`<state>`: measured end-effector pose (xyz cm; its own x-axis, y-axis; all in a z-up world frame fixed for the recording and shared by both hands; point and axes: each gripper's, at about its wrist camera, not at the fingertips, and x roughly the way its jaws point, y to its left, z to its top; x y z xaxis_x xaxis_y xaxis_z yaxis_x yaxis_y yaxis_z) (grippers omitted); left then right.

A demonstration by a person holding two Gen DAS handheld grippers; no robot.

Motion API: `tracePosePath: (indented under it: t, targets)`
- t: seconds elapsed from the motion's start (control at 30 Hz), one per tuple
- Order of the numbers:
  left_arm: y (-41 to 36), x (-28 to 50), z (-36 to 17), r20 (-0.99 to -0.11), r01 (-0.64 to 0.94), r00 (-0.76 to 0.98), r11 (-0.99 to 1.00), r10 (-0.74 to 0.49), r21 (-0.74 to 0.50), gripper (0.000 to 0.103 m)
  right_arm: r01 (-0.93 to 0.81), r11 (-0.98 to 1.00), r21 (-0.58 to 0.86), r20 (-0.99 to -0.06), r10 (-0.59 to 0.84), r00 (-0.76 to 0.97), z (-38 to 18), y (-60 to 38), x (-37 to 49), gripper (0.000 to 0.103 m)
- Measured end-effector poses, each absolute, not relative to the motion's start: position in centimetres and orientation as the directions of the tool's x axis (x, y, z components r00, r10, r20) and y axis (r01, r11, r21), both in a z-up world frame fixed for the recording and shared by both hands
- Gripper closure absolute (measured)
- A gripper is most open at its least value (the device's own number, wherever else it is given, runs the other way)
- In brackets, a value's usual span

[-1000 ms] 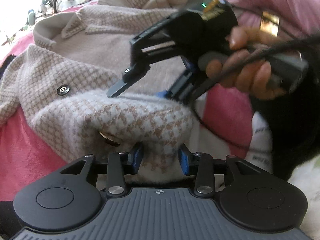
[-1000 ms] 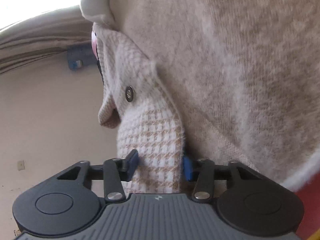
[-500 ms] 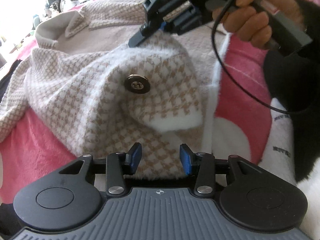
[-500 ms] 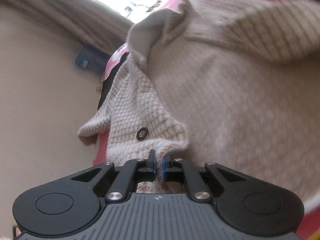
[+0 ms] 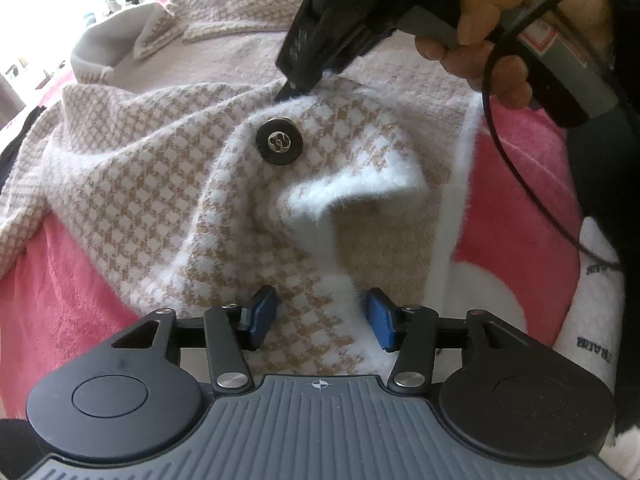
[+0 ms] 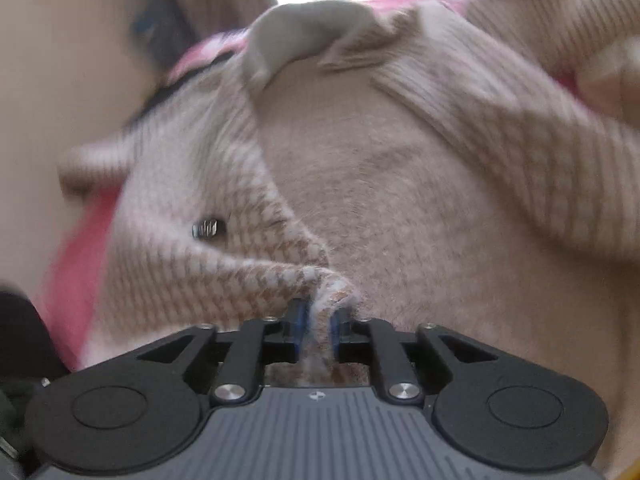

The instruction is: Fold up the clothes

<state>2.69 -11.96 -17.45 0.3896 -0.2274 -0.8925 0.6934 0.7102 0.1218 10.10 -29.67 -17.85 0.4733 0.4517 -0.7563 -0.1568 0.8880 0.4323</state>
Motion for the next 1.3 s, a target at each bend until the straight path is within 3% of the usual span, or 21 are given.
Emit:
tracePosePath:
  t: [0.13, 0.27, 0.37, 0.43, 0.6, 0.73, 0.8, 0.9, 1.0, 1.2, 1.23, 1.3]
  targets:
    - [-12.5, 2.7, -17.7, -0.891, 0.685, 0.404, 0.715, -0.210, 0.142, 0.050, 0.005, 0.729, 0.684, -0.636, 0.593, 0.494, -20.2, -33.8, 9.4, 0.073]
    - [-13.3, 2.7, -18.4, -0.880, 0.668, 0.440, 0.721, -0.182, 0.185, 0.051, 0.046, 0.653, 0.756, -0.586, 0.643, 0.494, -21.2, -34.7, 9.1, 0.073]
    - [-13.3, 2.5, -18.3, -0.866, 0.646, 0.471, 0.735, -0.167, 0.209, 0.066, 0.049, 0.644, 0.763, -0.577, 0.645, 0.501, -21.2, -34.8, 9.1, 0.073]
    - [-12.9, 2.4, -18.1, -0.859, 0.629, 0.488, 0.745, -0.156, 0.222, 0.092, 0.048, 0.644, 0.763, -0.573, 0.641, 0.510, -21.2, -34.8, 9.1, 0.074]
    - [-10.7, 2.0, -16.1, -0.875, 0.654, 0.435, 0.742, -0.213, 0.145, 0.100, -0.078, 0.773, 0.630, -0.619, 0.560, 0.550, -18.7, -32.6, 8.1, 0.095]
    - [-8.6, -0.6, -13.9, -0.870, 0.717, 0.414, 0.685, -0.268, 0.130, 0.100, -0.241, 0.835, 0.495, -0.565, 0.520, 0.641, -14.0, -31.2, 6.3, 0.095]
    - [-7.9, -2.4, -13.4, -0.860, 0.757, 0.431, 0.628, -0.273, 0.180, 0.100, -0.285, 0.859, 0.426, -0.560, 0.497, 0.663, -12.8, -30.8, 5.5, 0.095]
    - [-7.7, -3.6, -14.3, -0.853, 0.786, 0.460, 0.561, -0.246, 0.262, 0.100, -0.292, 0.919, 0.266, -0.656, 0.395, 0.643, -13.8, -28.9, 5.3, 0.094]
    - [-8.3, -2.8, -15.8, -0.875, 0.797, 0.427, 0.551, -0.227, 0.246, 0.100, -0.278, 0.952, 0.129, -0.748, 0.277, 0.603, -16.6, -27.1, 5.9, 0.093]
    - [-8.9, -2.5, -16.4, -0.880, 0.813, 0.408, 0.535, -0.243, 0.229, 0.099, -0.274, 0.955, 0.109, -0.655, 0.276, 0.704, -14.2, -27.4, 5.4, 0.093]
    - [-9.0, -2.3, -16.4, -0.886, 0.815, 0.395, 0.537, -0.242, 0.217, 0.098, -0.272, 0.958, 0.091, -0.675, 0.260, 0.690, -14.5, -27.4, 5.8, 0.093]
    - [-9.2, -1.9, -16.4, -0.900, 0.819, 0.365, 0.542, -0.238, 0.189, 0.092, -0.267, 0.962, 0.049, -0.763, 0.209, 0.612, -16.2, -27.1, 6.9, 0.080]
